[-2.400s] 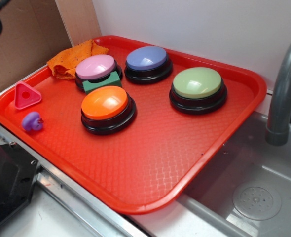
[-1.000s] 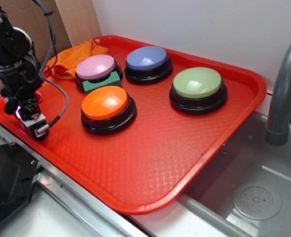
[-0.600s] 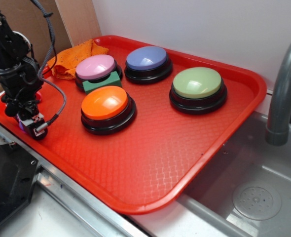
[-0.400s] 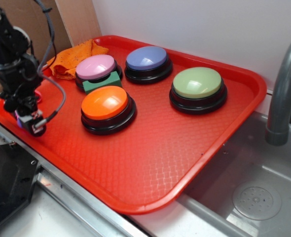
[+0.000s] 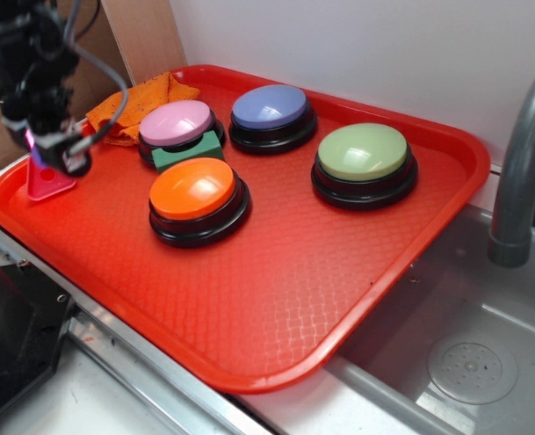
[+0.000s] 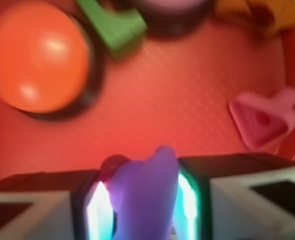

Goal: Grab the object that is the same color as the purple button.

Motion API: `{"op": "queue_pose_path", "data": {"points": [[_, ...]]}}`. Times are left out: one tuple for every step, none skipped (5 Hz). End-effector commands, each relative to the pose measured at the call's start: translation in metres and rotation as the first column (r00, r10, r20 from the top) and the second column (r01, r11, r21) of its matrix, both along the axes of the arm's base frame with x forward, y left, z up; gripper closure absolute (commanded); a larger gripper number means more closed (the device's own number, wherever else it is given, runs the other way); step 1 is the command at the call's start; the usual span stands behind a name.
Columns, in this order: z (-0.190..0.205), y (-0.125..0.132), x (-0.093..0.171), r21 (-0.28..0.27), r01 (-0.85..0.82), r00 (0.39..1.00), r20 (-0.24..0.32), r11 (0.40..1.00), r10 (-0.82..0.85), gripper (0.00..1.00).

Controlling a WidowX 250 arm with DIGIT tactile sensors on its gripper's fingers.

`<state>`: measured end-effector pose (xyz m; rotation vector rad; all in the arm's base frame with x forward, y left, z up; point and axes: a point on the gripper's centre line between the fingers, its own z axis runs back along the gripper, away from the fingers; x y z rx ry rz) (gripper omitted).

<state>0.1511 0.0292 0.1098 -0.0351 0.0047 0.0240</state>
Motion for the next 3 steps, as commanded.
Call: {"op": "queue_pose_path", "data": {"points": [[0.069,-0.043,0.033,0.047,0.040,0.995,0.090,0.998,-0.044,1.00],[0.079,-0.063,0.040,0.108,0.052,0.993,0.101,0.993,-0.063,1.00],[0.069,-0.055,0.038,0.118,0.038,0.997,0.065,0.992,-0.046,1.00]]}}
